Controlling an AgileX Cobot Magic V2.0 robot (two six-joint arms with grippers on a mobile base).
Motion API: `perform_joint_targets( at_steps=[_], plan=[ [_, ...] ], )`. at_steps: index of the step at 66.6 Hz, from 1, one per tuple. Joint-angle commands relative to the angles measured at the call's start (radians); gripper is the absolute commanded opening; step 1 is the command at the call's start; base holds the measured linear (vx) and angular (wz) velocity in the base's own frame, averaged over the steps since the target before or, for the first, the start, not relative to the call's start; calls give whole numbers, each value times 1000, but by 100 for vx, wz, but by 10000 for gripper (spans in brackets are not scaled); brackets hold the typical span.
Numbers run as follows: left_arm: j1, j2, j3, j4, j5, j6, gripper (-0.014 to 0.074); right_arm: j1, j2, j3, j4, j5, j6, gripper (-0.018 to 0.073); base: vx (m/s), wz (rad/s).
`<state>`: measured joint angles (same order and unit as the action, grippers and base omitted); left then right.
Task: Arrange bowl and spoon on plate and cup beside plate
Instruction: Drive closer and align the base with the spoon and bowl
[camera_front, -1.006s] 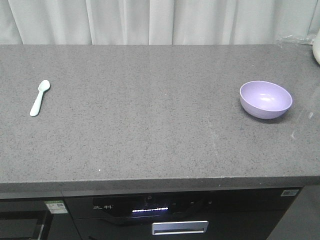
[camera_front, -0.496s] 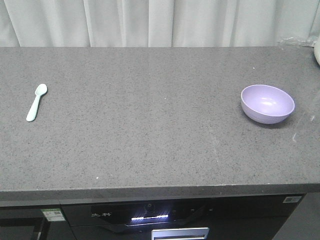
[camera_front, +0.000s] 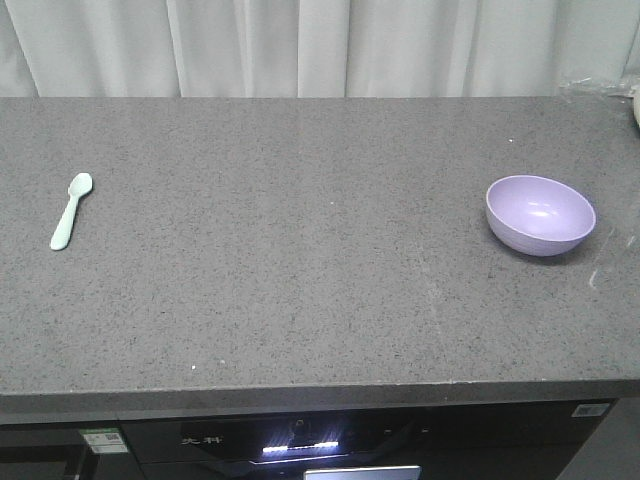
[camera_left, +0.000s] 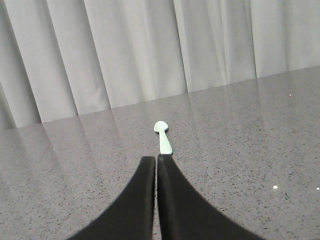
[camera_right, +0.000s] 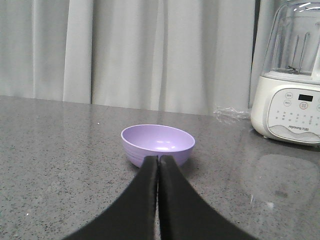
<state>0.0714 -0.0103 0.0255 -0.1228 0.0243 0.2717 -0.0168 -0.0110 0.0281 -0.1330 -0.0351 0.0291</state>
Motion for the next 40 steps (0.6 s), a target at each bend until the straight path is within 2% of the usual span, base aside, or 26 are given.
perform_joint_targets(
  at_steps=[1, 40],
  plan=[
    [-9, -15, -8, -4, -72, -4, -6, -4, -9, 3, -9, -75, 1, -3, 3, 1],
    [-9, -15, -8, -4, -72, -4, -6, -4, -9, 3, -9, -75, 1, -3, 4, 0]
  ],
)
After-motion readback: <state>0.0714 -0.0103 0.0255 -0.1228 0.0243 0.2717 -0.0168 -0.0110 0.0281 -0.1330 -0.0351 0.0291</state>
